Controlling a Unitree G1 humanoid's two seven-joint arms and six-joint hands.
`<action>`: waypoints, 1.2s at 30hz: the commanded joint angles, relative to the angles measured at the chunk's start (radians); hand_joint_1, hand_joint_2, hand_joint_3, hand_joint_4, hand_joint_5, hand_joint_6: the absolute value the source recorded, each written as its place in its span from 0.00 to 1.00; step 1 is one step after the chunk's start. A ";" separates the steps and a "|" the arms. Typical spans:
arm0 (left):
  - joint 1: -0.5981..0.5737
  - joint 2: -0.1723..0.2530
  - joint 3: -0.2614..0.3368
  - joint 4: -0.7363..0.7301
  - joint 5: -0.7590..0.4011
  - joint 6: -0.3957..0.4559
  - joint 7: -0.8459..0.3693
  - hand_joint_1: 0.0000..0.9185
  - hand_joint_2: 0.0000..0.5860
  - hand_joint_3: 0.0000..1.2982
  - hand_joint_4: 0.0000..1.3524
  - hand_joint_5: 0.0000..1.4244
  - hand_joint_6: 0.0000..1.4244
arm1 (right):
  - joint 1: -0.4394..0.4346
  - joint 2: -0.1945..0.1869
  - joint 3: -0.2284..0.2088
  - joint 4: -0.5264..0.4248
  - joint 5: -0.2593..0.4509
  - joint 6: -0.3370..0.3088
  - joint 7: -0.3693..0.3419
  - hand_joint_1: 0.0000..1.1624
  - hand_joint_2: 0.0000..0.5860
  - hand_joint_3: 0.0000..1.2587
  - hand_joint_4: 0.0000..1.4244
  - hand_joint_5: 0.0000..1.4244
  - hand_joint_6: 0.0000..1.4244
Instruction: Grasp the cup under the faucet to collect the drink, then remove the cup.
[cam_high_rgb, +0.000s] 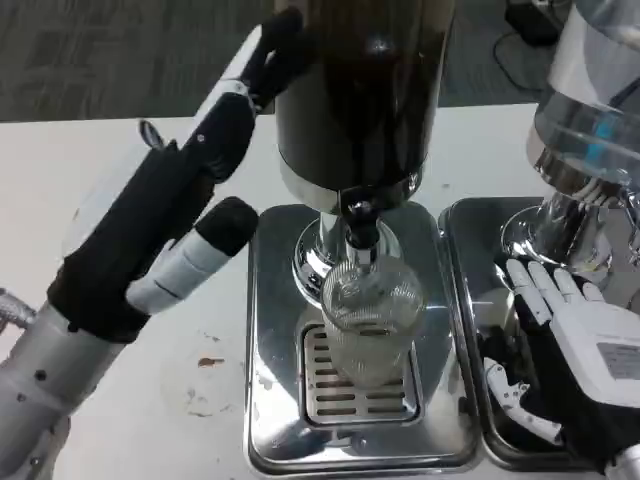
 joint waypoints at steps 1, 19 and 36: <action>-0.028 -0.019 -0.014 -0.007 -0.064 0.050 -0.097 0.00 0.25 0.02 0.00 0.04 0.00 | -0.016 0.008 0.004 0.014 -0.010 0.008 -0.001 0.33 0.90 0.00 0.00 0.00 0.00; 0.031 -0.061 0.010 -0.058 -0.090 0.158 -0.212 0.00 0.27 0.11 0.00 0.11 0.06 | -0.035 0.017 0.015 0.024 0.001 0.010 0.000 0.32 0.90 0.00 0.00 0.00 0.00; 0.028 -0.025 0.005 -0.005 -0.012 0.182 -0.296 0.00 0.28 0.20 0.00 0.14 0.08 | -0.019 0.022 0.017 0.012 -0.005 0.020 0.005 0.32 0.90 0.00 0.00 0.00 0.00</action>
